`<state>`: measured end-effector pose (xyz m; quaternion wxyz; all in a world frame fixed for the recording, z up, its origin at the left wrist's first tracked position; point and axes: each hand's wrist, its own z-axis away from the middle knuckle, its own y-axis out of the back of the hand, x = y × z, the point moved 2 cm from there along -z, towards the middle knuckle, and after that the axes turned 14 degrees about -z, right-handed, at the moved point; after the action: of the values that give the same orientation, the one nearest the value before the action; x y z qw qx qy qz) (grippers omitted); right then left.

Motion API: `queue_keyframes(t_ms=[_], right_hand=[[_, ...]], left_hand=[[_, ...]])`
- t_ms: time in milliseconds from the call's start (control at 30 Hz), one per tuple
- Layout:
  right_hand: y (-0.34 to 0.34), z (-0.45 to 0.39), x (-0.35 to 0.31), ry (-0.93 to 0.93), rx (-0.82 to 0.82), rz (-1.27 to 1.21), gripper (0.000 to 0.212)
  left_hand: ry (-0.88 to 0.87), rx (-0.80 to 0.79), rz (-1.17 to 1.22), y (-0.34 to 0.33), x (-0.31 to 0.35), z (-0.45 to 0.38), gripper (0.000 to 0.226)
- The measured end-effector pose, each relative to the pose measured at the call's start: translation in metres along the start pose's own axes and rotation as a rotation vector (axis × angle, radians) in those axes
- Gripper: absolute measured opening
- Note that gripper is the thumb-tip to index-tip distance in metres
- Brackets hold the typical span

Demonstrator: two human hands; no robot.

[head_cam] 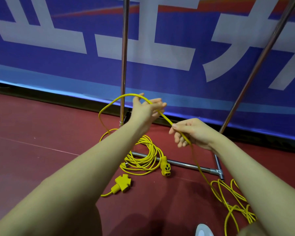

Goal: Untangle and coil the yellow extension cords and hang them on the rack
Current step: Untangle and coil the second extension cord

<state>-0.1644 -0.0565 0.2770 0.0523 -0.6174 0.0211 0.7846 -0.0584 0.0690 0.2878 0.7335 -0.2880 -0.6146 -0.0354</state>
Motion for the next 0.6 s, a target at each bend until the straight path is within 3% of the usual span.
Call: queue_keyframes(t_ms=[133, 267, 433, 500, 600], right_hand=[[-0.009, 0.000, -0.003, 0.024, -0.069, -0.083, 0.025], [0.000, 0.004, -0.003, -0.005, -0.116, -0.081, 0.025], [0.017, 0.008, 0.002, -0.060, -0.053, -0.053, 0.020], [0.018, 0.008, 0.000, -0.044, -0.023, -0.049, 0.019], [0.012, 0.004, -0.004, 0.012, 0.022, -0.083, 0.021]], left_hand=[[-0.015, -0.005, -0.011, -0.003, 0.000, 0.000, 0.055], [-0.068, 0.089, 0.062, 0.008, 0.010, -0.008, 0.057], [-0.054, 0.222, 0.216, 0.019, 0.014, -0.014, 0.052], [-0.023, 0.176, 0.227, 0.015, 0.015, -0.014, 0.053], [0.035, -0.016, 0.084, -0.002, 0.010, -0.003, 0.065]])
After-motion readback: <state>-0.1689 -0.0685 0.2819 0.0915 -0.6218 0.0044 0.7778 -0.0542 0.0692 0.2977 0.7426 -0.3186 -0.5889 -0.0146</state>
